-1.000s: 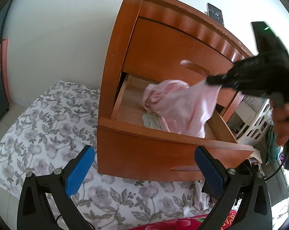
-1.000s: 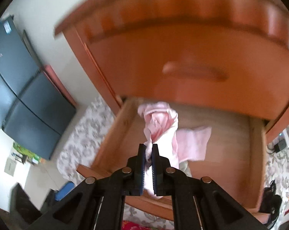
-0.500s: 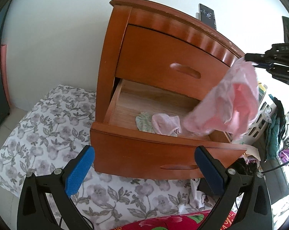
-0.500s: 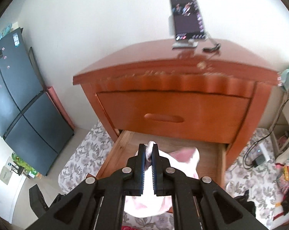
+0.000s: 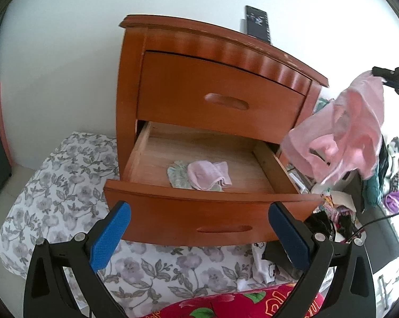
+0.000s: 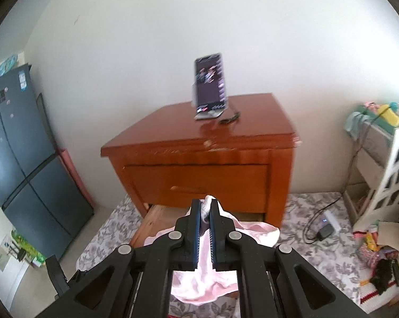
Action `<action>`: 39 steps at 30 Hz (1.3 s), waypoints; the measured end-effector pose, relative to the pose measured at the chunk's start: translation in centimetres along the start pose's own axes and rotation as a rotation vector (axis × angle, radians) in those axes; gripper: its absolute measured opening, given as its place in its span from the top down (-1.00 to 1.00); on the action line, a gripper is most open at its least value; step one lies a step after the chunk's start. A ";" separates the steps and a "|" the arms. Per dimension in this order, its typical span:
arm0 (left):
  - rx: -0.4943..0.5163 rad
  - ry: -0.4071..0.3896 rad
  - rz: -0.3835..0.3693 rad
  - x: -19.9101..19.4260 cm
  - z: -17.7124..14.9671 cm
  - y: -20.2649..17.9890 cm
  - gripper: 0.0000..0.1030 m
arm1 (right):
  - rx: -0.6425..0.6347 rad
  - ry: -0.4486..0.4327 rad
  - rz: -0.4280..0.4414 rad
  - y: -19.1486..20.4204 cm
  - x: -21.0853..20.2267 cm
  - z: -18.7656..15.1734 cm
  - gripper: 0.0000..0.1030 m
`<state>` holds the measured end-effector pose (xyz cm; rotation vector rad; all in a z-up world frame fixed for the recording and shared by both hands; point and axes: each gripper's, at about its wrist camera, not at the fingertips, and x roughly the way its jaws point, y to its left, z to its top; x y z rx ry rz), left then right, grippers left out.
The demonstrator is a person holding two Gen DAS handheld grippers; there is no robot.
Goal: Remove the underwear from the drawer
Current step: 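Carry the pink cloth over the bedspread with the right tool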
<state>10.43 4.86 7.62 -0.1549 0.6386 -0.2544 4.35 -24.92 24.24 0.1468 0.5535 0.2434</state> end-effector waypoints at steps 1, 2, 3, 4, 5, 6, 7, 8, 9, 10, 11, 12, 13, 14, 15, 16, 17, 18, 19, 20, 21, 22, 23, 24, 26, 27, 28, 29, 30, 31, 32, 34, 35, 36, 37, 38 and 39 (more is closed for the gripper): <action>0.003 0.003 0.001 0.0 0.0 -0.2 -1.00 | 0.006 -0.009 -0.008 -0.5 -0.7 0.0 0.88; 0.005 0.004 0.002 0.0 0.1 -0.4 -1.00 | 0.015 -0.020 -0.019 -1.3 -1.5 0.0 0.88; 0.007 0.005 0.003 -0.1 0.1 -0.6 -1.00 | 0.022 -0.026 -0.028 -1.9 -2.1 -0.1 0.88; 0.011 0.004 0.002 -0.2 0.1 -0.8 -1.00 | 0.030 -0.032 -0.038 -2.6 -2.7 -0.2 0.88; 0.017 0.002 0.000 -0.3 0.1 -1.0 -1.00 | 0.041 -0.038 -0.050 -3.4 -3.3 -0.4 0.88; 0.022 0.001 0.000 -0.4 0.1 -1.2 -1.00 | 0.048 -0.042 -0.061 -4.0 -3.7 -0.6 0.88; 0.025 0.001 0.000 -0.5 0.1 -1.4 -1.00 | 0.055 -0.047 -0.074 -4.6 -4.2 -0.8 0.88; 0.031 0.001 0.000 -0.5 0.1 -1.6 -1.00 | 0.064 -0.050 -0.090 -5.5 -4.6 -1.1 0.88; 0.037 0.001 -0.001 -0.6 0.1 -1.8 -1.00 | 0.077 -0.053 -0.099 -6.1 -4.9 -1.3 0.88; 0.041 0.001 -0.001 -0.6 0.1 -1.9 -1.00 | 0.092 -0.057 -0.103 -6.8 -5.3 -1.6 0.88; 0.045 0.004 -0.001 -0.6 0.0 -2.1 -1.00 | 0.108 -0.063 -0.112 -7.7 -5.7 -1.8 0.88; 0.050 0.008 -0.001 -0.5 0.0 -2.3 -1.00 | 0.117 -0.066 -0.122 -8.2 -5.9 -2.0 0.88; 0.054 0.011 -0.001 -0.5 0.0 -2.5 -1.00 | 0.127 -0.069 -0.138 -9.0 -6.2 -2.2 0.88; 0.059 0.014 0.000 -0.4 -0.1 -2.6 -1.00 | 0.131 -0.070 -0.147 -9.6 -6.4 -2.5 0.88; 0.063 0.018 0.000 -0.2 -0.1 -2.8 -1.00 | 0.137 -0.065 -0.154 -10.1 -6.3 -2.7 0.88; 0.066 0.022 -0.001 -0.1 -0.2 -3.0 -1.00 | 0.140 -0.056 -0.158 -10.4 -6.2 -3.0 0.88; 0.070 0.026 -0.002 0.0 -0.3 -3.1 -1.00 | 0.140 -0.037 -0.167 -10.8 -5.8 -3.4 0.88; 0.074 0.030 -0.004 0.1 -0.3 -3.3 -1.00 | 0.137 -0.022 -0.179 -11.1 -5.4 -3.9 0.88; 0.076 0.032 -0.004 0.2 -0.4 -3.3 -1.00 | 0.133 -0.006 -0.193 -11.5 -5.0 -4.4 0.88; 0.079 0.036 -0.002 0.3 -0.4 -3.4 -1.00 | 0.136 0.007 -0.201 -11.9 -4.4 -4.8 0.88; 0.081 0.038 -0.001 0.3 -0.4 -3.4 -1.00 | 0.146 0.024 -0.203 -12.4 -3.8 -5.3 0.88; 0.082 0.041 0.001 0.4 -0.5 -3.4 -1.00 | 0.158 0.043 -0.204 -12.9 -3.1 -5.9 0.88; 0.081 0.042 0.003 0.4 -0.5 -3.4 -1.00 | 0.164 0.061 -0.211 -13.3 -2.4 -6.5 0.88; 0.080 0.043 0.004 0.5 -0.5 -3.4 -1.00 | 0.168 0.082 -0.223 -13.7 -1.6 -7.1 0.88; 0.077 0.044 0.010 0.5 -0.5 -3.3 -1.00 | 0.184 0.130 -0.236 -14.6 0.2 -8.7 0.88; 0.075 0.045 0.013 0.6 -0.5 -3.2 -1.00 | 0.195 0.150 -0.236 -14.9 0.9 -9.4 0.88; 0.073 0.047 0.016 0.6 -0.6 -3.1 -1.00 | 0.204 0.170 -0.240 -15.3 1.7 -10.1 0.88; 0.071 0.049 0.019 0.7 -0.6 -3.0 -1.00 | 0.208 0.195 -0.249 -15.6 2.7 -11.1 0.88; 0.070 0.052 0.022 0.8 -0.6 -3.0 -1.00 | 0.208 0.211 -0.255 -15.7 3.4 -11.8 0.88; 0.070 0.055 0.025 0.8 -0.6 -3.0 -1.00 | 0.206 0.224 -0.261 -15.7 4.0 -12.3 0.88; 0.070 0.057 0.029 0.9 -0.6 -3.0 -1.00 | 0.202 0.240 -0.263 -15.6 4.7 -13.1 0.88; 0.071 0.061 0.037 1.0 -0.7 -3.0 -1.00 | 0.194 0.247 -0.268 -15.3 5.5 -14.1 0.88; 0.072 0.064 0.040 1.0 -0.7 -3.0 -1.00 | 0.188 0.248 -0.276 -15.1 5.9 -14.5 0.88; 0.073 0.066 0.041 1.0 -0.7 -3.1 -1.00 | 0.182 0.248 -0.286 -15.0 6.2 -14.9 0.88; 0.076 0.067 0.043 1.0 -0.8 -3.1 -1.00 | 0.177 0.249 -0.292 -14.8 6.5 -15.3 0.88; 0.079 0.069 0.045 1.0 -0.8 -3.2 -1.00 | 0.170 0.251 -0.297 -14.6 6.9 -15.7 0.88; 0.083 0.072 0.049 1.1 -0.8 -3.3 -1.00 | 0.165 0.253 -0.301 -14.4 7.3 -16.0 0.88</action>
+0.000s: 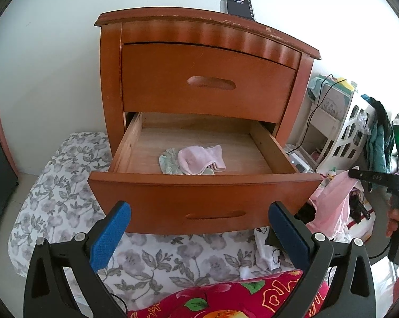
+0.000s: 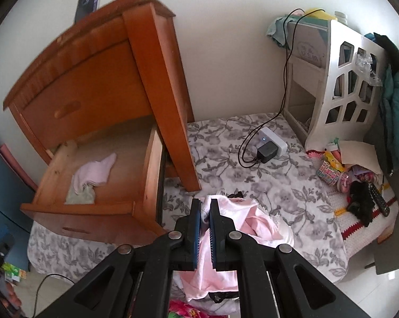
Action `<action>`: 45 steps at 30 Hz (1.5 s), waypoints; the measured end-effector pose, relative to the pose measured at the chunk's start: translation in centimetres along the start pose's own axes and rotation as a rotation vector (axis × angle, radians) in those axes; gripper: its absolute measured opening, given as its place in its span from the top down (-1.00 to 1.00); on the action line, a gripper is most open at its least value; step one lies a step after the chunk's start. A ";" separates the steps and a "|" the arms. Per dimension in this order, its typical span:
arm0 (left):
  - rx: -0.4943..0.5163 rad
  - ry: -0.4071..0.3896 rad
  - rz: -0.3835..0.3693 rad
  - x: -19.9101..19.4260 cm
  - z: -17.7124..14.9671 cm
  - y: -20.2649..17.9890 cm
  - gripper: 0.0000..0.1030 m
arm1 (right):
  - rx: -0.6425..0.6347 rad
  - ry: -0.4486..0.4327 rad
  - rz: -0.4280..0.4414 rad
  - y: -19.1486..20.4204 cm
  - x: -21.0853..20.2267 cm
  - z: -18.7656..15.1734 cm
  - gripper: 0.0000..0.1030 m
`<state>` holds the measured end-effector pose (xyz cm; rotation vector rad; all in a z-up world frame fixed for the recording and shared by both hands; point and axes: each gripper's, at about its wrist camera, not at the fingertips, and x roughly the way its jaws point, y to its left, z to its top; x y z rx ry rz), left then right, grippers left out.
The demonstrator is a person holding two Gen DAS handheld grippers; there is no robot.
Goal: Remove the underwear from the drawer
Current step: 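Carry the pink cloth over the bedspread with the right tool, then open the right tool to release the pink cloth on the bedspread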
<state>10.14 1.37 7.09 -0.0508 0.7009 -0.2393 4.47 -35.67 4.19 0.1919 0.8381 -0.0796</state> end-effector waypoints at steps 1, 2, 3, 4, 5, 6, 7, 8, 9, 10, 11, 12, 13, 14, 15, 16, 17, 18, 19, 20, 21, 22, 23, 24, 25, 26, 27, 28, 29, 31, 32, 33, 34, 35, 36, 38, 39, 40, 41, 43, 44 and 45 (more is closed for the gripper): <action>0.003 0.002 0.003 0.0 0.0 0.0 -1.00 | -0.007 0.000 -0.006 0.2 0.4 -0.4 0.88; 0.007 0.006 0.007 0.1 0.0 -0.2 -1.00 | -0.014 0.000 -0.009 0.5 0.7 -0.6 0.88; 0.012 0.011 0.012 0.2 -0.1 -0.3 -1.00 | -0.021 0.000 -0.012 0.6 1.0 -0.8 0.88; 0.015 0.015 0.015 0.4 -0.1 -0.3 -1.00 | -0.026 0.001 -0.016 0.8 1.3 -1.0 0.87; 0.019 0.020 0.019 0.5 -0.1 -0.5 -1.00 | -0.029 0.002 -0.016 0.9 1.6 -1.2 0.87; 0.022 0.025 0.022 0.7 -0.2 -0.6 -1.00 | -0.029 0.003 -0.017 1.0 1.8 -1.3 0.86; 0.025 0.030 0.023 0.8 -0.2 -0.7 -1.00 | -0.033 0.005 -0.017 1.1 2.2 -1.6 0.86; 0.028 0.035 0.026 0.9 -0.2 -0.8 -1.00 | -0.035 0.007 -0.019 1.1 2.4 -1.7 0.86; 0.031 0.038 0.029 1.0 -0.2 -0.9 -1.00 | -0.037 0.010 -0.019 1.1 2.7 -1.8 0.86; 0.033 0.040 0.033 1.1 -0.2 -1.1 -1.00 | -0.038 0.013 -0.019 1.1 3.0 -2.0 0.86; 0.035 0.041 0.034 1.2 -0.2 -1.2 -1.00 | -0.037 0.017 -0.019 1.1 3.4 -2.2 0.86; 0.036 0.043 0.035 1.4 -0.2 -1.3 -1.00 | -0.036 0.021 -0.019 1.1 3.7 -2.4 0.86; 0.037 0.046 0.036 1.5 -0.2 -1.4 -1.00 | -0.034 0.025 -0.020 1.0 4.0 -2.5 0.85; 0.039 0.050 0.036 1.6 -0.2 -1.5 -1.00 | -0.033 0.032 -0.023 0.9 4.4 -2.8 0.85; 0.040 0.053 0.036 1.7 -0.1 -1.6 -1.00 | -0.032 0.038 -0.025 0.9 4.8 -3.0 0.85; 0.043 0.056 0.036 1.8 -0.1 -1.7 -1.00 | -0.031 0.044 -0.025 0.8 5.2 -3.2 0.85; 0.046 0.060 0.037 1.9 -0.1 -1.9 -1.00 | -0.029 0.053 -0.022 0.8 5.7 -3.5 0.85; 0.048 0.062 0.038 2.0 -0.2 -1.9 -1.00 | -0.027 0.060 -0.019 0.7 6.0 -3.7 0.83; 0.049 0.064 0.039 2.1 -0.2 -2.0 -1.00 | -0.026 0.072 -0.021 0.6 6.6 -4.0 0.82; 0.050 0.066 0.040 2.1 -0.2 -2.1 -1.00 | -0.025 0.084 -0.026 0.5 7.1 -4.3 0.82; 0.050 0.068 0.041 2.2 -0.2 -2.1 -1.00 | -0.022 0.098 -0.031 0.4 7.7 -4.5 0.82; 0.050 0.070 0.041 2.3 -0.2 -2.2 -1.00 | -0.018 0.111 -0.034 0.3 8.3 -4.8 0.81; 0.050 0.073 0.042 2.3 -0.2 -2.2 -1.00 | -0.013 0.131 -0.035 0.1 9.0 -5.1 0.81; 0.050 0.075 0.044 2.4 -0.2 -2.2 -1.00 | -0.010 0.144 -0.037 -0.1 9.4 -5.4 0.81; 0.049 0.077 0.046 2.5 -0.2 -2.2 -1.00 | -0.009 0.162 -0.040 -0.1 9.9 -5.7 0.81; 0.047 0.080 0.048 2.7 -0.3 -2.2 -1.00 | -0.010 0.171 -0.041 -0.2 10.1 -6.0 0.81; 0.042 0.084 0.049 2.8 -0.3 -2.1 -1.00 | -0.011 0.176 -0.039 -0.1 10.3 -6.2 0.81; 0.039 0.087 0.049 2.9 -0.3 -2.1 -1.00 | -0.013 0.180 -0.035 -0.1 10.3 -6.4 0.80; 0.034 0.089 0.047 3.0 -0.3 -2.0 -1.00 | -0.015 0.186 -0.038 -0.1 10.4 -6.5 0.74; 0.027 0.091 0.044 3.0 -0.3 -2.0 -1.00 | -0.014 0.186 -0.038 0.0 10.3 -6.6 0.42; 0.023 0.092 0.044 3.1 -0.3 -1.9 -1.00 | -0.013 0.180 -0.043 0.1 10.1 -6.7 0.32; 0.018 0.092 0.043 3.1 -0.3 -1.8 -1.00 | -0.013 0.173 -0.046 0.2 9.8 -6.7 0.12; 0.013 0.092 0.044 3.1 -0.3 -1.7 -1.00 | -0.014 0.163 -0.050 0.3 9.5 -6.7 0.02; 0.008 0.091 0.045 3.1 -0.3 -1.6 -1.00 | -0.015 0.154 -0.053 0.4 9.2 -6.8 -0.01; 0.002 0.088 0.047 3.0 -0.2 -1.5 -1.00 | -0.017 0.148 -0.055 0.5 8.9 -6.9 -0.08; -0.007 0.085 0.049 3.0 -0.2 -1.3 -1.00 | -0.021 0.138 -0.054 0.8 8.2 -7.2 -0.21; -0.011 0.083 0.051 2.9 -0.2 -1.2 -1.00 | -0.023 0.136 -0.056 0.9 8.0 -7.4 -0.28; -0.014 0.081 0.053 2.9 -0.2 -1.2 -1.00 | -0.026 0.134 -0.057 1.1 7.8 -7.5 -0.33; -0.018 0.079 0.056 2.8 -0.2 -1.1 -1.00 | -0.028 0.130 -0.057 1.3 7.5 -7.7 -0.36; -0.026 0.078 0.064 2.8 -0.2 -1.0 -1.00 | -0.029 0.123 -0.055 1.5 7.0 -7.9 -0.54; -0.031 0.080 0.068 2.9 -0.3 -0.9 -1.00 | -0.031 0.119 -0.053 1.6 6.8 -8.1 -0.58; -0.036 0.081 0.072 2.9 -0.3 -0.8 -1.00 | -0.034 0.115 -0.051 1.7 6.6 -8.2 -0.71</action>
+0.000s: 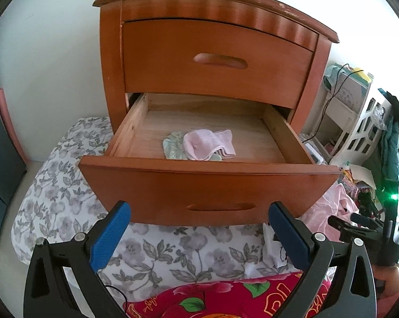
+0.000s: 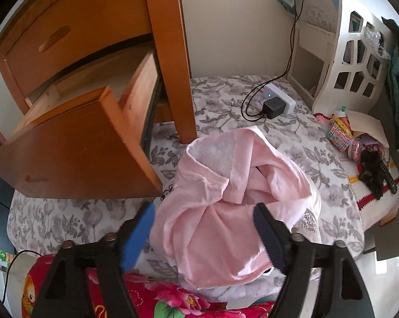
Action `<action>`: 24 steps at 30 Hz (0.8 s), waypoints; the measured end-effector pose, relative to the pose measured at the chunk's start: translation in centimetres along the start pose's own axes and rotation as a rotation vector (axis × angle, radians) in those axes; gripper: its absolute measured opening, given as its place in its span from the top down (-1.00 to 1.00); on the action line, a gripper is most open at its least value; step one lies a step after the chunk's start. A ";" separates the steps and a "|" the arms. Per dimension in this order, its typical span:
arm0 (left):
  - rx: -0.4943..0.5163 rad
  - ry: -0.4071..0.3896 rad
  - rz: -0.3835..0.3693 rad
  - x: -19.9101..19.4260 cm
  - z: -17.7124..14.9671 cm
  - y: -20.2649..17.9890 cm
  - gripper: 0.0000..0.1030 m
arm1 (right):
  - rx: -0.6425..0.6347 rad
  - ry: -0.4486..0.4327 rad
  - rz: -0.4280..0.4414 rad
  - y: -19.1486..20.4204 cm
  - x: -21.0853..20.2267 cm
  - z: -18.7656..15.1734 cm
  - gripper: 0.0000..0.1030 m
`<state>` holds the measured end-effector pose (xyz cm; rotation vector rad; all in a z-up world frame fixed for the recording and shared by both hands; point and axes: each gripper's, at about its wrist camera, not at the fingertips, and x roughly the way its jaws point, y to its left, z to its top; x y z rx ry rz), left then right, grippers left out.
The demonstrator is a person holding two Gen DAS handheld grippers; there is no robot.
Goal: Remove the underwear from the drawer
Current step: 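Open the right tool to release the pink cloth on the bedspread, then move the right tool back into the drawer toward the pink sock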
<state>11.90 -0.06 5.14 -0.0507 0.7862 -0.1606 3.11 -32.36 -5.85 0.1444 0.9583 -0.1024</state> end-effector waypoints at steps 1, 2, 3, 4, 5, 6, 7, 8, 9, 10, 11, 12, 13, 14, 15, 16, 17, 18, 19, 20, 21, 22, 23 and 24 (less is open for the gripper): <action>-0.006 0.000 0.002 0.0 0.0 0.1 -1.00 | -0.001 0.000 0.004 0.0 -0.1 -0.1 -0.89; -0.010 -0.001 0.004 0.0 -0.1 0.2 -1.00 | -0.001 0.002 0.006 0.0 -0.1 -0.2 -0.99; -0.015 -0.001 0.006 0.0 -0.1 0.2 -1.00 | -0.001 0.000 0.005 0.0 -0.3 -0.2 -1.00; -0.020 -0.004 0.007 0.0 -0.1 0.3 -1.00 | 0.001 -0.005 0.004 0.0 -0.5 -0.3 -1.00; -0.023 -0.005 0.008 0.0 -0.2 0.4 -1.00 | 0.003 -0.011 0.003 0.0 -0.8 -0.4 -1.00; -0.027 -0.005 0.007 0.0 -0.2 0.4 -1.00 | 0.003 -0.017 0.002 0.0 -0.9 -0.4 -1.00; -0.029 -0.005 0.006 0.0 -0.2 0.4 -1.00 | 0.000 -0.023 -0.001 0.0 -1.2 -0.5 -1.00; -0.031 -0.006 0.006 0.0 -0.2 0.5 -1.00 | -0.007 -0.033 -0.007 0.1 -1.4 -0.5 -1.00; -0.032 -0.005 0.006 0.0 -0.3 0.5 -1.00 | -0.012 -0.040 -0.009 0.1 -1.6 -0.5 -1.00; -0.032 -0.004 0.006 0.1 -0.3 0.5 -1.00 | -0.016 -0.046 -0.010 0.2 -1.7 -0.5 -1.00; -0.033 -0.004 0.007 0.1 -0.3 0.5 -1.00 | -0.018 -0.048 -0.006 0.3 -1.8 -0.6 -1.00; -0.033 -0.004 0.007 0.1 -0.3 0.5 -1.00 | -0.018 -0.047 -0.002 0.3 -1.9 -0.7 -1.00; -0.033 -0.005 0.007 0.1 -0.3 0.5 -1.00 | -0.018 -0.048 0.000 0.4 -2.0 -0.7 -1.00; -0.031 -0.005 0.007 0.1 -0.3 0.5 -1.00 | -0.019 -0.051 0.000 0.5 -2.2 -0.9 -1.00; -0.030 -0.005 0.007 0.1 -0.3 0.5 -1.00 | -0.022 -0.054 -0.001 0.5 -2.3 -0.9 -1.00; -0.030 -0.007 0.008 0.1 -0.3 0.5 -1.00 | -0.025 -0.056 -0.003 0.6 -2.5 -0.9 -1.00; -0.031 -0.007 0.008 0.1 -0.4 0.5 -1.00 | -0.026 -0.057 -0.005 0.6 -2.5 -1.0 -1.00; -0.032 -0.007 0.006 0.1 -0.4 0.6 -1.00 | -0.028 -0.062 -0.007 0.7 -2.8 -1.0 -1.00; -0.033 -0.007 0.005 0.1 -0.4 0.5 -1.00 | -0.029 -0.068 -0.006 0.8 -3.1 -1.0 -1.00; -0.035 -0.007 0.003 0.1 -0.4 0.6 -1.00 | -0.028 -0.074 -0.005 0.8 -3.2 -0.9 -1.00; -0.037 -0.007 0.002 0.1 -0.4 0.6 -1.00 | -0.028 -0.083 -0.003 0.9 -3.6 -0.9 -1.00; -0.038 -0.008 0.002 0.1 -0.4 0.7 -1.00 | -0.028 -0.091 -0.004 0.9 -3.8 -0.9 -1.00; -0.040 -0.010 0.002 0.1 -0.4 0.8 -1.00 | -0.029 -0.099 -0.006 1.1 -4.1 -0.8 -1.00; -0.043 -0.013 0.001 0.1 -0.4 1.0 -1.00 | -0.029 -0.106 -0.008 1.2 -4.4 -0.7 -1.00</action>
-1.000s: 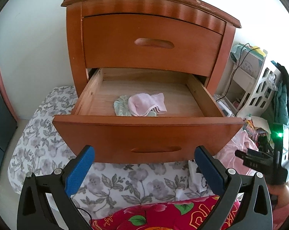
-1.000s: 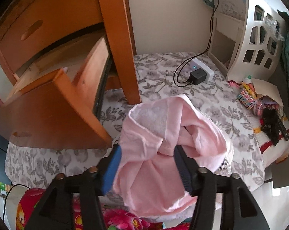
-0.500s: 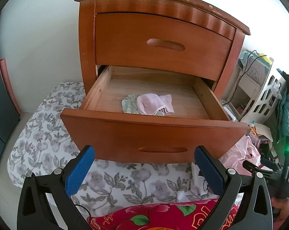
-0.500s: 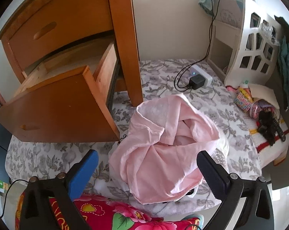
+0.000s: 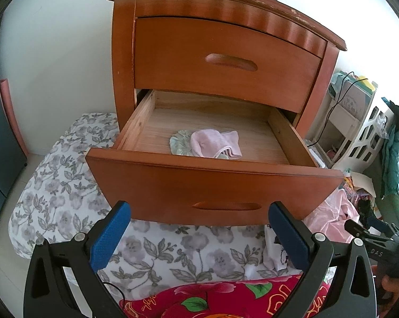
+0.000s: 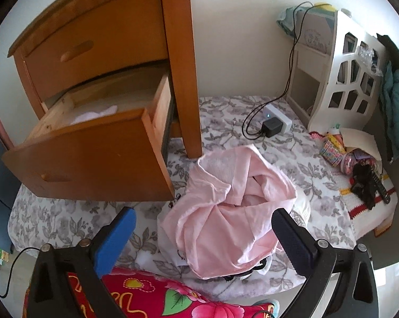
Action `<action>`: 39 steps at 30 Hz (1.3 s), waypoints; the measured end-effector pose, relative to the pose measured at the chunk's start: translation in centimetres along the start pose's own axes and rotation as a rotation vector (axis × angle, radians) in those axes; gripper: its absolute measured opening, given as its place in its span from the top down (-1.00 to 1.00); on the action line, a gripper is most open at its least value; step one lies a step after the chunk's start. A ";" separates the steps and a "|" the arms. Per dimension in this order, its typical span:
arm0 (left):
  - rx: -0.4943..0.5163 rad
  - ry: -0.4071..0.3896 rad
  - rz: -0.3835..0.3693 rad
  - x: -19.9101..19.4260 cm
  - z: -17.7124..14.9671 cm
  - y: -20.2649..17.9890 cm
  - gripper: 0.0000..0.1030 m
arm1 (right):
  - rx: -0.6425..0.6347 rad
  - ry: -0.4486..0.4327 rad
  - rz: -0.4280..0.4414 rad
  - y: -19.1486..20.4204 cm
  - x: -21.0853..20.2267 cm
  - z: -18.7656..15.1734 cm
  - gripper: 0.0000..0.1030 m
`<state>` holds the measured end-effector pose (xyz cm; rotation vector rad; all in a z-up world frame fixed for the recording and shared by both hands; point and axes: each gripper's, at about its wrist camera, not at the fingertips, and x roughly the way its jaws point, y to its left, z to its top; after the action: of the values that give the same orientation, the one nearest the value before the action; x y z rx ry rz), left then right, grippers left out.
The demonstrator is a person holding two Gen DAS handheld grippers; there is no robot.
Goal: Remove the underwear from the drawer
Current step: 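Move the right tool back into the drawer toward the pink sock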
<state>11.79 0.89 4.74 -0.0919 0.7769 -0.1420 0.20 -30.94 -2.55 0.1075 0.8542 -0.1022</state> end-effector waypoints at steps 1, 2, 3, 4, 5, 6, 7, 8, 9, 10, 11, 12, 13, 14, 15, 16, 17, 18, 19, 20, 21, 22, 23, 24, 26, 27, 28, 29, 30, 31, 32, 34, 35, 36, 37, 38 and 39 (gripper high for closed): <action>-0.004 -0.002 -0.001 0.0 0.0 0.1 -1.00 | -0.001 -0.006 0.000 0.2 -0.2 0.1 -1.00; -0.008 -0.004 -0.002 -0.1 0.0 0.3 -1.00 | -0.002 -0.014 0.001 0.4 -0.5 0.2 -1.00; -0.013 -0.007 -0.002 -0.1 0.0 0.5 -1.00 | -0.002 -0.020 0.004 0.5 -0.6 0.2 -1.00; -0.017 -0.011 -0.001 -0.2 0.0 0.7 -1.00 | -0.003 -0.025 0.007 0.7 -0.8 0.3 -1.00; -0.019 -0.013 0.001 -0.3 0.0 0.9 -1.00 | -0.005 -0.030 0.013 0.9 -1.0 0.4 -1.00; -0.021 -0.017 0.004 -0.3 0.1 1.1 -1.00 | -0.007 -0.034 0.018 1.2 -1.3 0.5 -1.00; -0.025 -0.020 0.004 -0.4 0.1 1.3 -1.00 | -0.009 -0.039 0.024 1.5 -1.5 0.5 -1.00; -0.030 -0.022 0.002 -0.4 0.1 1.5 -1.00 | -0.010 -0.042 0.038 1.7 -1.8 0.7 -1.00; -0.037 -0.023 0.000 -0.4 0.1 1.8 -1.00 | -0.014 -0.039 0.067 2.0 -1.9 1.0 -1.00; -0.043 -0.026 -0.002 -0.4 0.1 2.1 -1.00 | -0.021 -0.037 0.095 2.3 -2.0 1.3 -1.00; -0.048 -0.030 -0.002 -0.5 0.2 2.3 -1.00 | -0.033 -0.037 0.119 2.8 -2.3 1.8 -1.00; -0.051 -0.035 -0.001 -0.6 0.2 2.6 -1.00 | -0.045 -0.036 0.122 3.1 -2.4 2.1 -1.00; -0.052 -0.041 0.004 -0.7 0.3 2.8 -1.00 | -0.059 -0.041 0.122 3.7 -2.8 2.5 -1.00; -0.055 -0.047 0.007 -0.8 0.3 3.0 -1.00 | -0.068 -0.052 0.130 4.2 -3.3 3.0 -1.00; -0.058 -0.052 0.009 -0.9 0.3 3.3 -1.00 | -0.072 -0.056 0.141 4.6 -3.5 3.4 -1.00; -0.062 -0.056 0.009 -1.0 0.3 3.5 -1.00 | -0.077 -0.059 0.160 5.0 -3.9 4.0 -1.00; -0.067 -0.060 0.007 -1.1 0.4 3.8 -1.00 | -0.085 -0.061 0.166 5.6 -4.2 4.4 -1.00; -0.073 -0.065 0.006 -1.1 0.4 4.1 -1.00 | -0.097 -0.065 0.166 6.1 -4.4 4.8 -1.00; -0.077 -0.068 0.006 -1.2 0.4 4.3 -1.00 | -0.116 -0.068 0.169 6.7 -4.7 5.3 -1.00; -0.078 -0.074 0.008 -1.3 0.5 4.6 -1.00 | -0.129 -0.069 0.175 7.3 -4.9 5.8 -1.00; -0.078 -0.080 0.011 -1.3 0.5 4.8 -1.00 | -0.140 -0.071 0.182 7.9 -5.0 6.2 -1.00; -0.076 -0.085 0.013 -1.4 0.5 5.0 -1.00 | -0.149 -0.074 0.196 8.4 -5.2 6.6 -1.00; -0.073 -0.091 0.015 -1.5 0.5 5.3 -1.00 | -0.155 -0.075 0.221 9.0 -5.5 7.2 -1.00; -0.072 -0.099 0.013 -1.6 0.6 5.5 -1.00 | -0.158 -0.072 0.236 9.5 -5.5 7.7 -1.00; -0.073 -0.113 0.007 -1.8 0.7 5.7 -1.00 | -0.171 -0.060 0.248 10.6 -5.4 8.7 -1.00; -0.074 -0.121 0.006 -1.9 0.7 5.9 -1.00 | -0.184 -0.058 0.246 11.2 -5.4 9.1 -1.00; -0.074 -0.128 0.003 -1.9 0.8 6.0 -1.00 | -0.196 -0.057 0.246 11.7 -5.4 9.5 -1.00; -0.073 -0.132 -0.001 -2.0 0.8 6.1 -1.00 | -0.213 -0.056 0.247 12.4 -5.3 10.0 -1.00; -0.071 -0.136 -0.006 -2.0 0.8 6.2 -1.00 | -0.223 -0.053 0.248 12.9 -5.3 10.4 -1.00; -0.072 -0.138 -0.010 -1.9 0.9 6.3 -1.00 | -0.231 -0.050 0.252 13.4 -5.2 10.8 -1.00; -0.073 -0.141 -0.014 -1.8 0.9 6.4 -1.00 | -0.232 -0.042 0.265 13.9 -5.1 11.4 -1.00; -0.079 -0.140 -0.020 -1.6 0.8 6.7 -1.00 | -0.224 -0.022 0.282 14.7 -4.6 12.6 -1.00; -0.081 -0.139 -0.021 -1.5 0.8 6.8 -1.00 | -0.224 -0.014 0.286 15.1 -4.3 13.0 -1.00; -0.083 -0.138 -0.020 -1.4 0.8 7.0 -1.00 | -0.227 -0.004 0.289 15.6 -4.0 13.4 -1.00; -0.084 -0.139 -0.020 -1.4 0.8 7.1 -1.00 | -0.233 0.006 0.290 16.0 -3.6 13.7 -1.00; -0.085 -0.139 -0.021 -1.3 0.7 7.2 -1.00 | -0.242 0.019 0.290 16.6 -3.3 14.0 -1.00; -0.086 -0.140 -0.025 -1.2 0.7 7.3 -1.00 | -0.250 0.038 0.290 17.2 -2.8 14.4 -1.00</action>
<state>12.12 8.29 5.08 -0.1909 0.6424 -0.1245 11.38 -15.77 9.86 -0.0020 0.8742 0.2792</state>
